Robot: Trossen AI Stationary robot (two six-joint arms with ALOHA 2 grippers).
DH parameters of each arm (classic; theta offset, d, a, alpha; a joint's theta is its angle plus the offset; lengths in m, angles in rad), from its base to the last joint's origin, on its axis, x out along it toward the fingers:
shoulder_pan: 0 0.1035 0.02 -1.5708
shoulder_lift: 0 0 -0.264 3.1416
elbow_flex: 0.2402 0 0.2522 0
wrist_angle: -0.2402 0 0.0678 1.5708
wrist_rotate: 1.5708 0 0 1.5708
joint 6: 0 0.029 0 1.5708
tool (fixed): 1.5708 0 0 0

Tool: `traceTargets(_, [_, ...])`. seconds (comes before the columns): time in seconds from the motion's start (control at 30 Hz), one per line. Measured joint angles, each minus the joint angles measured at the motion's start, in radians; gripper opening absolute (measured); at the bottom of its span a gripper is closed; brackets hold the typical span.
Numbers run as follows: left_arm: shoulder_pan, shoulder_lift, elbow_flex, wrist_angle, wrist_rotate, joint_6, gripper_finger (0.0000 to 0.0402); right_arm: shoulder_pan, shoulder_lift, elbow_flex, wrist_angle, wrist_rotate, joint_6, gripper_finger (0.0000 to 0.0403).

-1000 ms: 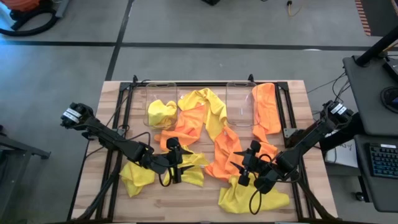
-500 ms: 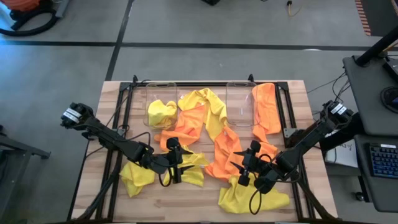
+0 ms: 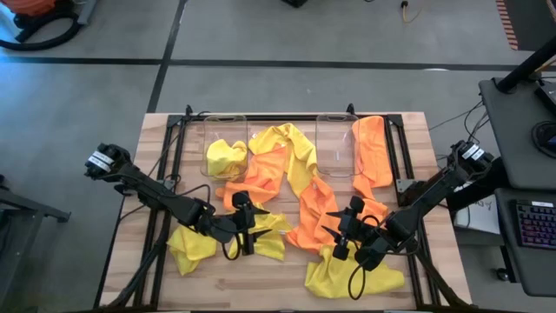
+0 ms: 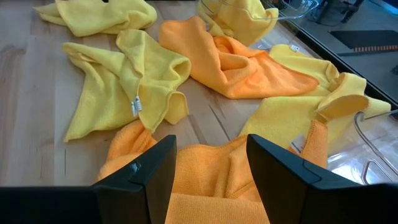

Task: Sort microfiber towel by color & place in baskets
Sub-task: Put the orange microfiber cloth into the right transparent bin

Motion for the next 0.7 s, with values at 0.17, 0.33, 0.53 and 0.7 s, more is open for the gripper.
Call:
traceTargets(0.17, [0.000, 0.000, 0.000, 0.006, 0.001, 0.000, 0.0232, 0.000, 0.000, 0.000, 0.000, 0.002, -0.013, 0.0192])
traceTargets(0.33, [0.001, 0.000, 0.000, 0.033, 0.001, 0.000, 0.0232, 0.000, 0.000, 0.000, 0.000, 0.018, -0.022, 0.0192])
traceTargets(0.53, [0.019, 0.025, 0.000, 0.138, 0.003, 0.017, 0.0232, 0.000, 0.000, 0.000, 0.000, 0.026, -0.041, 0.0192])
traceTargets(0.7, [0.027, 0.107, 0.000, 0.271, 0.020, 0.085, 0.0232, 0.000, 0.000, -0.002, 0.001, 0.027, -0.046, 0.0192])
